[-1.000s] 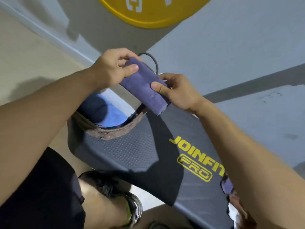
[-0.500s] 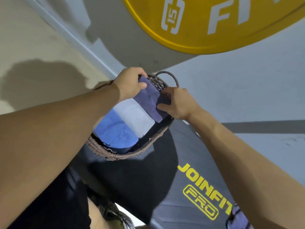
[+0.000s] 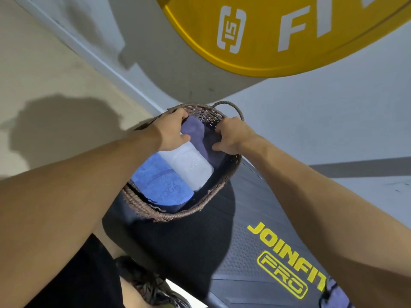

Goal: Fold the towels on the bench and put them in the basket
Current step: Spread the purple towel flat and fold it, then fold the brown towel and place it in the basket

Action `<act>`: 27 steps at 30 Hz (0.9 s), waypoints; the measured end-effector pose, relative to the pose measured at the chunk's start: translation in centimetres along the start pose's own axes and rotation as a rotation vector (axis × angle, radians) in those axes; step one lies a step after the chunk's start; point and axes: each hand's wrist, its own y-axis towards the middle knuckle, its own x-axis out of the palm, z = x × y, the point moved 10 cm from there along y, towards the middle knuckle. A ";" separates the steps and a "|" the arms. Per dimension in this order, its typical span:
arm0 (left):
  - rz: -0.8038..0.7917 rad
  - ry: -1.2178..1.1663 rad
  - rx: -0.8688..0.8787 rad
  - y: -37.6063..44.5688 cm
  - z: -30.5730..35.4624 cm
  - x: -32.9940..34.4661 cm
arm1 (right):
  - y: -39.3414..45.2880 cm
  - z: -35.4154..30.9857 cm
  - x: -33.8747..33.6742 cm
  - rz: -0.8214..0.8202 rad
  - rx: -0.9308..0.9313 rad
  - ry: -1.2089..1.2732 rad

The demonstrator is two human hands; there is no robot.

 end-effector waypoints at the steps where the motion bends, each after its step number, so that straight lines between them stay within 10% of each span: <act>1: -0.010 0.019 -0.020 -0.1 -0.3 0.2 | 0.0 -0.3 0.2 -0.017 -0.022 0.002; 7: 0.041 0.008 0.038 -0.2 0.2 0.3 | -0.7 -0.6 -2.6 0.195 -0.211 0.155; 21: -0.157 0.048 0.015 0.6 -0.4 3.1 | -0.1 -1.0 1.8 -0.041 -0.254 0.044; 27: -0.092 0.099 0.111 -1.0 2.3 0.6 | -7.0 4.4 -1.9 0.363 -0.059 0.716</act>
